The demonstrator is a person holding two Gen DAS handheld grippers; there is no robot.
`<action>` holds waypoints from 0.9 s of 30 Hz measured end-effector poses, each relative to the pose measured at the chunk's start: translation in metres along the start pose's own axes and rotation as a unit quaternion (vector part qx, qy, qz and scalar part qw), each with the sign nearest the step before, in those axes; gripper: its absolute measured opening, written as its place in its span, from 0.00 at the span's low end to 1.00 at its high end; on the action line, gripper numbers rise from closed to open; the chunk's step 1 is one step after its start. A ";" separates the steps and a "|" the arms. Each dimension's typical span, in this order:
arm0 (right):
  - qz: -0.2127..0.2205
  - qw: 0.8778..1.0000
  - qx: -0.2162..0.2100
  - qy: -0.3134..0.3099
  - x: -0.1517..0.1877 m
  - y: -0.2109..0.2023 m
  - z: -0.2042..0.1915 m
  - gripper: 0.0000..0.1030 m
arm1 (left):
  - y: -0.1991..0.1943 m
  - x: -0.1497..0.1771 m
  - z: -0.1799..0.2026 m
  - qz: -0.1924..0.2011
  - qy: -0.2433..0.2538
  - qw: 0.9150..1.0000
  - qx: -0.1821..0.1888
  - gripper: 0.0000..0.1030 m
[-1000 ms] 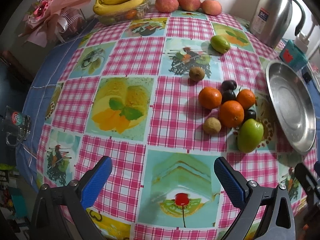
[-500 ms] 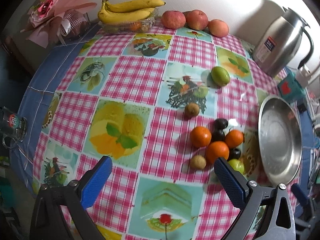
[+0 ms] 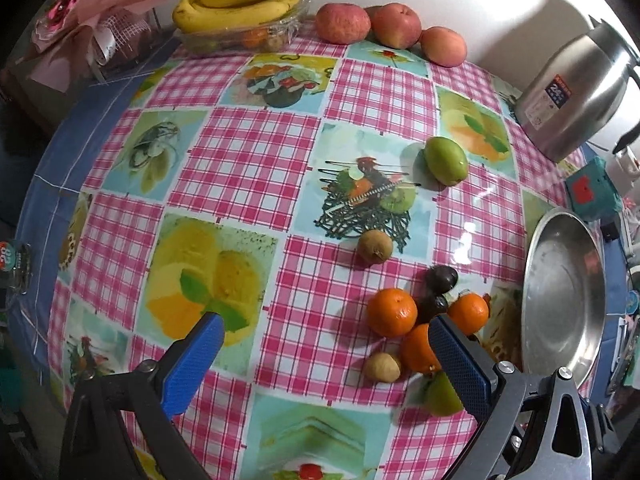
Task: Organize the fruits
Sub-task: 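Move the right tool toward the green apple while the left tool approaches a brown kiwi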
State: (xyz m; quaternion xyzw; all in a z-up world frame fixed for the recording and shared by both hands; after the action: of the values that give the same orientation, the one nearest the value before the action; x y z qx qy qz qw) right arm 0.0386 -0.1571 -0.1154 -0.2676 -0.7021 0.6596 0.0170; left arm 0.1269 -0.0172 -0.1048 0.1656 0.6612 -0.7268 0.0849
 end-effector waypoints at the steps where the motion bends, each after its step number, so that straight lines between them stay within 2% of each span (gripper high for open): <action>1: -0.003 1.000 0.000 0.000 -0.001 0.003 -0.002 1.00 | 0.001 -0.002 -0.002 0.002 0.000 1.000 -0.001 1.00; 5: -0.008 1.000 -0.011 -0.002 -0.001 0.010 -0.012 1.00 | 0.003 0.000 -0.013 0.012 0.001 1.000 -0.015 1.00; 9: -0.016 0.999 -0.021 -0.017 0.005 0.015 -0.022 1.00 | 0.011 0.010 -0.015 0.003 -0.006 1.000 0.004 1.00; 13: -0.022 0.999 -0.019 -0.027 0.014 0.019 -0.024 1.00 | 0.014 0.015 -0.019 0.014 -0.022 1.000 0.007 1.00; 15: -0.024 0.999 -0.020 -0.030 0.018 0.022 -0.024 1.00 | 0.018 0.021 -0.022 0.006 -0.028 1.000 0.007 1.00; 18: -0.031 0.999 -0.024 -0.032 0.024 0.028 -0.023 1.00 | 0.027 0.035 -0.022 -0.026 -0.029 0.999 0.020 1.00; 24: -0.028 0.999 -0.032 -0.020 0.025 0.028 -0.019 1.00 | 0.030 0.043 -0.012 -0.038 -0.029 0.998 0.040 0.99; 27: -0.024 0.999 -0.030 -0.011 0.025 0.026 -0.012 0.92 | 0.030 0.046 -0.007 -0.042 -0.030 0.998 0.047 0.97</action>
State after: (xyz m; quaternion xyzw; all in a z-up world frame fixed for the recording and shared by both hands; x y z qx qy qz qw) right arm 0.0312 -0.1364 -0.1460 -0.2436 -0.7280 0.6407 0.0172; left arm 0.0959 -0.0093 -0.1498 0.1195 0.6298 -0.7647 0.0663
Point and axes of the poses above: each gripper's, at about its wrist camera, not at the fingertips, and y roughly the way its jaws point, z to its right, x to its underside, the point moved 10 cm from there along y, roughly the way its jaws point, and after that the axes turned 6 degrees about z, right-handed, at the moved point
